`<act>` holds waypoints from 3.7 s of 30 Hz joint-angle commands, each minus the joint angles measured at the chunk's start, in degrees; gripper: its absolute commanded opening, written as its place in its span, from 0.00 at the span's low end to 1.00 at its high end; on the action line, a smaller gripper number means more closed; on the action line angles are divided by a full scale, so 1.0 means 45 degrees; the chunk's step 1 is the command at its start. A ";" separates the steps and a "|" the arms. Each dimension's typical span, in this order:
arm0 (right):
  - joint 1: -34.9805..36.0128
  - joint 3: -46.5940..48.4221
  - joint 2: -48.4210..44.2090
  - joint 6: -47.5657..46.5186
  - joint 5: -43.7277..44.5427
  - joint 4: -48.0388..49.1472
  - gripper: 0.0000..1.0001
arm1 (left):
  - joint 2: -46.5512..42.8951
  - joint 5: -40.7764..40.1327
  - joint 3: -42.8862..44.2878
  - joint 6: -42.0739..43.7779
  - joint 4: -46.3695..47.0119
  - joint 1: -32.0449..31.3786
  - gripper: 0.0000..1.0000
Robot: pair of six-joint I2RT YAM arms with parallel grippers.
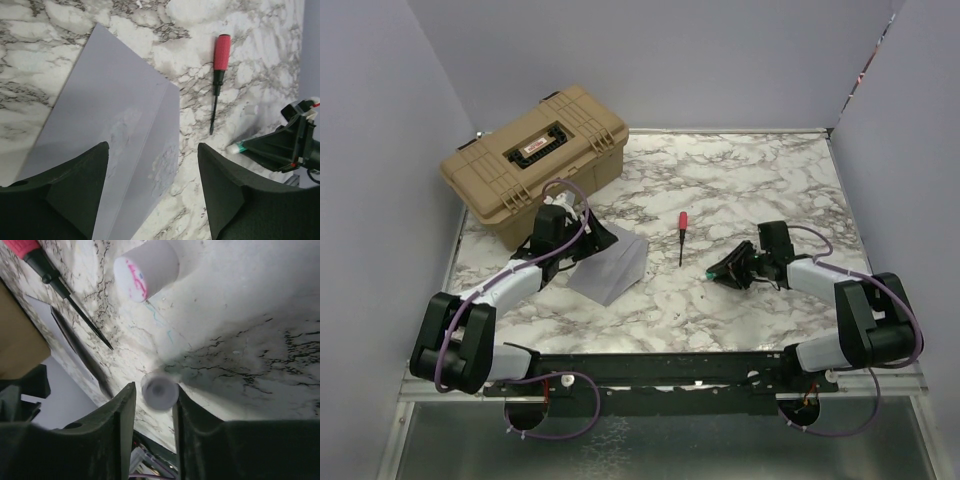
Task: Place the letter into the envelope and seal it
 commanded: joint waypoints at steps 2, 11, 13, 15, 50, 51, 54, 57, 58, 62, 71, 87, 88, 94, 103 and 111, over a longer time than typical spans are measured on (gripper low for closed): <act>-0.0242 -0.0114 0.0452 0.0710 -0.0064 0.0312 0.49 | -0.0037 -0.1089 0.0060 0.1354 -0.1715 0.0138 0.74; -0.0259 0.0410 -0.1240 -0.0274 0.0926 -0.1221 0.66 | 0.0104 -0.2051 0.0054 0.1123 -0.2451 0.0485 0.72; -0.0216 0.0525 -0.1576 -0.1017 0.0333 -0.0709 0.55 | 0.0125 -0.1765 0.0070 0.1167 -0.2543 0.0546 0.63; 0.0123 0.0565 -0.1882 -0.1515 -0.0029 -0.0142 0.44 | 0.0198 -0.1227 0.0070 0.1225 -0.2554 0.0607 0.48; 0.5654 0.5164 0.6438 -0.2040 -0.1681 0.6951 0.00 | 0.0798 -0.2853 -0.1452 0.0389 -0.3965 0.0613 0.11; 0.5659 0.5231 0.6512 -0.2001 -0.1786 0.7034 0.00 | 0.0820 -0.2848 -0.1437 0.0405 -0.3953 0.0613 0.11; 0.5714 0.5609 0.6895 -0.1979 -0.1732 0.6747 0.00 | 0.0906 -0.2761 -0.1419 0.0447 -0.3954 0.0595 0.11; 0.5738 0.6068 0.7350 -0.2088 -0.1566 0.6391 0.00 | 0.0911 -0.2701 -0.1423 0.0452 -0.3953 0.0593 0.10; 0.5748 0.6198 0.7481 -0.2132 -0.1506 0.6366 0.00 | 0.0903 -0.2667 -0.1419 0.0448 -0.3961 0.0591 0.10; 0.5770 0.6886 0.7983 -0.2385 -0.1390 0.6034 0.00 | 0.0723 -0.2509 -0.1413 0.0389 -0.3961 0.0585 0.10; 0.6309 0.8383 0.9093 -0.2924 -0.1024 0.4756 0.00 | 0.0787 -0.2252 -0.1354 0.0447 -0.3930 0.0593 0.10; 0.7882 0.9879 0.9623 -0.5057 0.4458 -0.0922 0.00 | -0.0439 0.0278 -0.1425 0.0389 -0.2003 0.0592 0.10; 0.8067 0.9980 0.9662 -0.5213 0.4985 -0.1228 0.00 | -0.0735 0.0646 -0.1607 0.0237 -0.1488 0.0591 0.10; 0.8355 0.9938 0.9526 -0.5303 0.6112 -0.1702 0.00 | -0.1216 0.1757 -0.2403 -0.0451 -0.0341 0.0368 0.09; 0.8356 1.0147 0.9081 -0.4914 0.5903 -0.1848 0.00 | 0.0984 0.2533 -0.2557 -0.0578 -0.0191 0.0164 0.08; 0.8355 0.9440 0.8478 -0.5602 0.4152 0.0077 0.00 | 0.1904 0.1573 -0.2132 -0.0226 -0.1813 0.0164 0.02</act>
